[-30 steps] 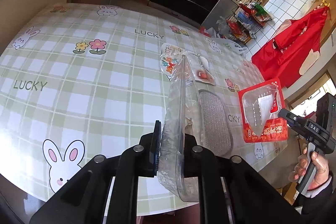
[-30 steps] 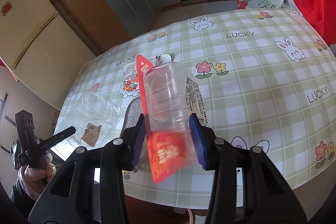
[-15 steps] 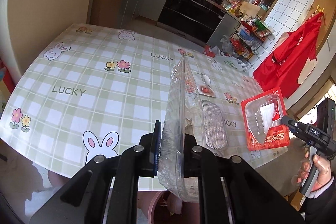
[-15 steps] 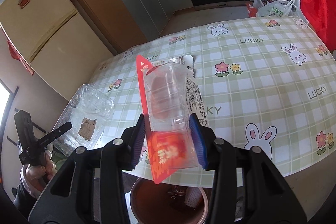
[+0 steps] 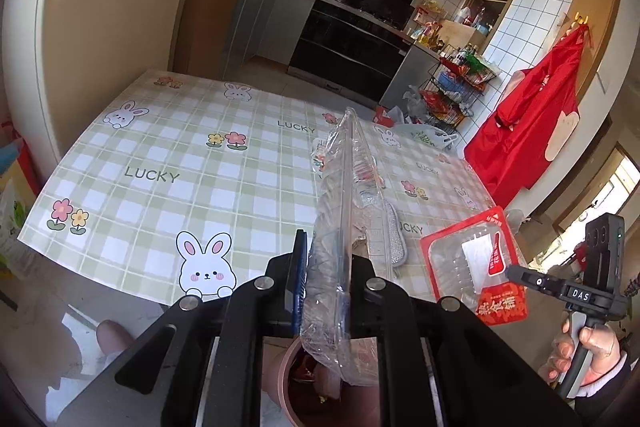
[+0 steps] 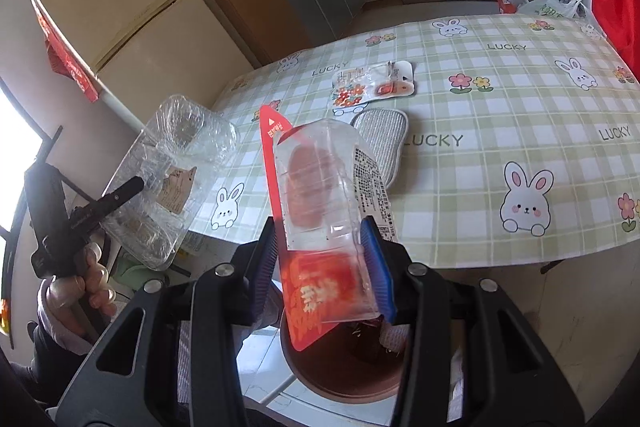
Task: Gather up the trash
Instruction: 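Drop the red-edged box into the bin with the right tool while the left tool drops the tray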
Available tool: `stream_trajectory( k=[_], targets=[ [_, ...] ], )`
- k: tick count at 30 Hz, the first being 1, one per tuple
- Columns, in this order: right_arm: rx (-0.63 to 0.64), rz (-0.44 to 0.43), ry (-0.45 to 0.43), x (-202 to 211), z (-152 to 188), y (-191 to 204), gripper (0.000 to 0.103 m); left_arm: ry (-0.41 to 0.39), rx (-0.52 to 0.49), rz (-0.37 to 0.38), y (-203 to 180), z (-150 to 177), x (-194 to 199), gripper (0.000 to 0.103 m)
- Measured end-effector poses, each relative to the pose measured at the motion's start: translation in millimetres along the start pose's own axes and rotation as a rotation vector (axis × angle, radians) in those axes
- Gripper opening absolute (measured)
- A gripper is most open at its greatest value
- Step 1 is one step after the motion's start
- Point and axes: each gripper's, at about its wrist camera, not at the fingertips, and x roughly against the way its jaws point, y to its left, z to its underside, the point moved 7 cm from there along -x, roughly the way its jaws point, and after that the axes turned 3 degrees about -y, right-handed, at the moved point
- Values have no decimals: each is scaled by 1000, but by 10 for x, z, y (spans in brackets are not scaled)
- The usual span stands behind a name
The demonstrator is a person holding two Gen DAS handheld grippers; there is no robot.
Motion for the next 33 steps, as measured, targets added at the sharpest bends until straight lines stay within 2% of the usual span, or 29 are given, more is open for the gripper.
stream_trajectory(
  k=[9,17,21,22,25,27,28,33],
  targets=[
    [22,-18,79,-62,488,151,45,-14,-9,22,-114,208,280,13],
    [38,-22,116,-189,566,225,47,-18,-17,47,-172,193,295,13],
    [40,-17,108,-210,537,222,48,-7,-20,54,-175,214,237,13],
    [40,-13,102,-212,521,212,50,-2,-20,55,-173,225,218,13],
    [48,17,59,-177,441,185,70,11,-29,62,-198,250,173,13],
    [65,46,15,-120,367,179,89,19,-34,68,-227,260,142,13],
    [74,66,-10,-86,326,174,94,22,-37,71,-244,265,128,13],
    [97,140,-102,75,148,129,97,50,-55,84,-336,326,50,13]
  ],
)
